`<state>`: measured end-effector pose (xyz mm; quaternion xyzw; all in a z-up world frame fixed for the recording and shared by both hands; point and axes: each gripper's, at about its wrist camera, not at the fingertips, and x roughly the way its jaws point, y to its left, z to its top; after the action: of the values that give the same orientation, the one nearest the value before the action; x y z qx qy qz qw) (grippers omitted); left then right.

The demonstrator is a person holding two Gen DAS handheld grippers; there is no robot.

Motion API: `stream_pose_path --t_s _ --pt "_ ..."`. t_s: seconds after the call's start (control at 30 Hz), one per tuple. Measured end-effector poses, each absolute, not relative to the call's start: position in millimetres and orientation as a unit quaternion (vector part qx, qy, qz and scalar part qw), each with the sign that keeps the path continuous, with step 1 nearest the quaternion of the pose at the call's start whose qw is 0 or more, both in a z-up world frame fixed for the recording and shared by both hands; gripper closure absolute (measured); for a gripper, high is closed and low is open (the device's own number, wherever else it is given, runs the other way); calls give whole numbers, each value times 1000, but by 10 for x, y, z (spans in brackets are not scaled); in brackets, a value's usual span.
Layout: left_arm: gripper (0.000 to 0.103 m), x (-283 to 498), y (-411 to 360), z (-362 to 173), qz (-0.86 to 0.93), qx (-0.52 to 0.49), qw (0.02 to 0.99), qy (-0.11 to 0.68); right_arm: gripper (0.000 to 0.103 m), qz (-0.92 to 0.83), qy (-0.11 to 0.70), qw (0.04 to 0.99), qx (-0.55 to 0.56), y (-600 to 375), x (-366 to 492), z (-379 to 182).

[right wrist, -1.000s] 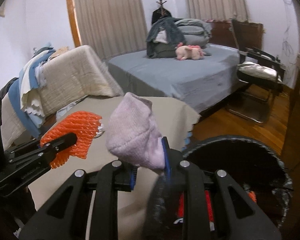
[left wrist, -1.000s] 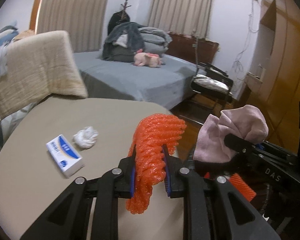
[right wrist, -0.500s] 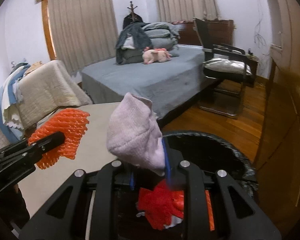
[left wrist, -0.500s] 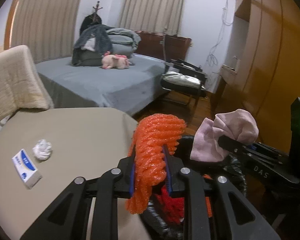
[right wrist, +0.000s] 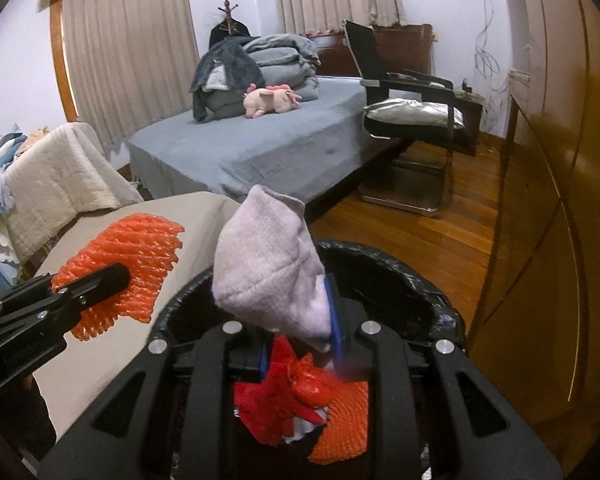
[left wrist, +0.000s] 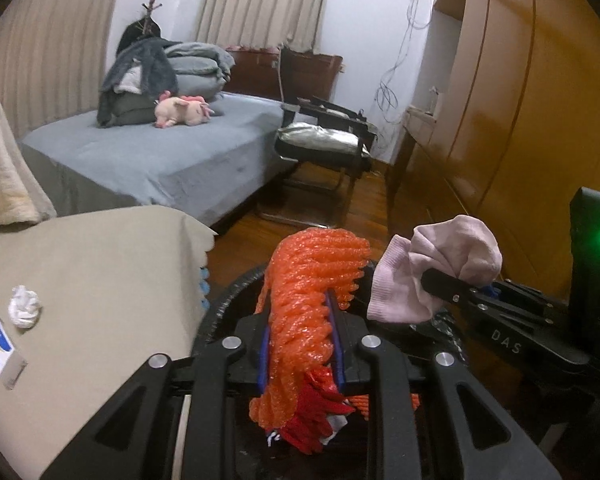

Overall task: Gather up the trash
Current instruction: 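Carry the foam net and pink towel over the bin and open both grippers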

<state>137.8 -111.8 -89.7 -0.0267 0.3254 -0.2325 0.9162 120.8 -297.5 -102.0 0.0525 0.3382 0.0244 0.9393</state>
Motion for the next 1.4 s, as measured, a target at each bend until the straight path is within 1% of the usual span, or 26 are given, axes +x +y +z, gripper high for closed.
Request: stream_pose_path --t_s 0.23,0.27,0.33,0.37,0.4,0.43,0.5,0.53,0.57,0.63,0.67,0.7,0.73,0.87,1.1,1.23,1.4 --pt "80 1553 -1310 -1117 -247 -17 905 346 79 11 361 931 57 -3115 1253 -1200" --pt "79 1566 -1331 -1143 -249 -16 904 348 78 9 364 930 58 -3133 1257 -1224" --pt "70 1614 -1370 -1182 -252 -17 901 353 74 4 372 926 58 -3157 1280 -1282" --pt "67 1629 -1370 -1194 -253 -18 900 355 67 2 375 925 57 -3167 1281 -1296" --pt "62 1635 -1374 -1209 -255 -21 899 356 57 -2 377 924 56 -3193 1275 -1319" --pt "57 1640 -1373 -1224 -255 -21 898 358 53 -5 378 924 56 -3203 1270 -1327" --pt "51 1618 -1356 -1254 -256 -22 896 361 39 -9 377 925 54 -3221 1261 -1337" --pt "45 1611 -1341 -1262 -256 -23 896 363 36 -12 376 925 52 -3226 1256 -1338" --pt "43 1601 -1328 -1268 -254 -24 896 364 32 -14 375 926 50 -3236 1255 -1335" --pt "34 1576 -1297 -1262 -253 -28 897 363 22 -16 370 928 47 -3240 1233 -1312" --pt "30 1565 -1278 -1254 -253 -30 897 361 14 -19 368 929 44 -3240 1225 -1305" --pt "25 1558 -1262 -1257 -253 -31 897 360 13 -23 363 931 41 -3232 1210 -1294" --pt "24 1545 -1242 -1247 -251 -31 899 358 13 -24 361 932 39 -3232 1205 -1285" --pt "23 1492 -1161 -1210 -245 -30 902 355 10 -22 354 934 44 -3226 1179 -1234" --pt "18 1374 -847 -1106 -210 -33 916 339 7 3 338 940 45 -3039 1189 -1100" --pt "16 1315 -565 -1047 -172 -36 928 329 7 25 331 942 42 -2820 1223 -1052" --pt "15 1285 -137 -1028 -122 -40 938 322 7 60 328 942 35 -2424 1343 -1024"
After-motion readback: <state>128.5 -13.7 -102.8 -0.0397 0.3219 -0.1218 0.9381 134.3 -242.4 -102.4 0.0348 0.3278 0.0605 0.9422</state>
